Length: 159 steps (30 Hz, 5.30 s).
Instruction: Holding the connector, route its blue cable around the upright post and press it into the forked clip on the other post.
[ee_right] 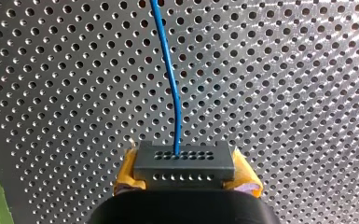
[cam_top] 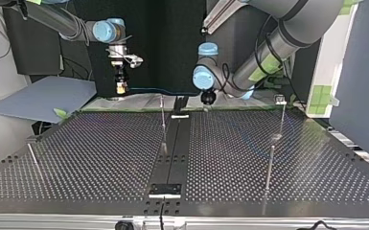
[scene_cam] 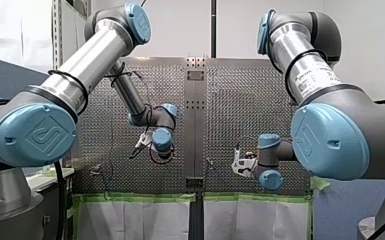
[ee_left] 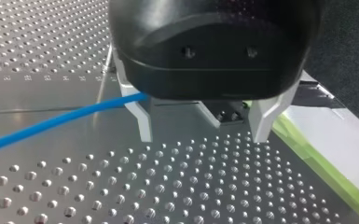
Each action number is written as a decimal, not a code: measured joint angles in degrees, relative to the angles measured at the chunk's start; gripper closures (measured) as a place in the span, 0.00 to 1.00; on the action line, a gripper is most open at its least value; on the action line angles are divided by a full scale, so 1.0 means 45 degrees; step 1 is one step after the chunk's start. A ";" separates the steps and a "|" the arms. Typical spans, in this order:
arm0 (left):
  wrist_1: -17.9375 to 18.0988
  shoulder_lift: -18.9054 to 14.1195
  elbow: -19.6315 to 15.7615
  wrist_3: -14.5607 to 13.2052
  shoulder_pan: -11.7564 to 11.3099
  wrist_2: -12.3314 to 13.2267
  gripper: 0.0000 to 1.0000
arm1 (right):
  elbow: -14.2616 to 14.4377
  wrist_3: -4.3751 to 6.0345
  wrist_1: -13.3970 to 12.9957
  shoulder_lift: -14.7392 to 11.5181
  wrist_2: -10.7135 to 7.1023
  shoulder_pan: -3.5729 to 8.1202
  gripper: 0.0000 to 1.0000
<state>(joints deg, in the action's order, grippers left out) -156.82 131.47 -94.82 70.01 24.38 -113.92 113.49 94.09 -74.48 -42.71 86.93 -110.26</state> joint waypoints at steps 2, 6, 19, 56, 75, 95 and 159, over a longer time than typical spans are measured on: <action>0.0001 0.0075 0.0006 -0.0011 0.0009 -0.0016 0.01 | -0.0003 0.0003 -0.0005 -0.0002 0.0001 0.0001 0.69; 0.0043 0.0410 0.0024 -0.0121 0.0068 -0.0077 0.01 | -0.0004 0.0010 -0.0020 -0.0009 0.0000 0.0000 0.69; 0.0218 0.1795 0.0413 0.0065 0.0376 0.0091 0.01 | -0.0007 0.0013 -0.0050 -0.0008 -0.0017 -0.0016 0.69; 0.2122 0.1982 0.0470 0.3215 0.1207 0.2952 0.01 | -0.0039 -0.0011 -0.0082 -0.0008 -0.0033 0.0191 0.69; 0.2564 0.1981 0.0567 0.5072 0.1412 0.1687 0.01 | -0.0325 0.0016 0.0265 -0.0009 -0.0157 0.0522 0.69; 0.3150 0.1982 0.0577 0.5455 0.1889 0.1333 0.01 | -0.0771 0.0043 0.1202 -0.0013 -0.1442 0.0569 0.69; 0.3558 0.2708 0.1698 0.6004 0.3202 -0.1076 0.10 | -0.0759 0.0117 0.1344 -0.0007 -0.2901 0.1188 0.69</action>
<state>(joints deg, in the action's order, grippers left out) -140.80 143.66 -87.17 97.03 38.79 -118.76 110.08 94.62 -68.43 -42.74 73.88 -104.92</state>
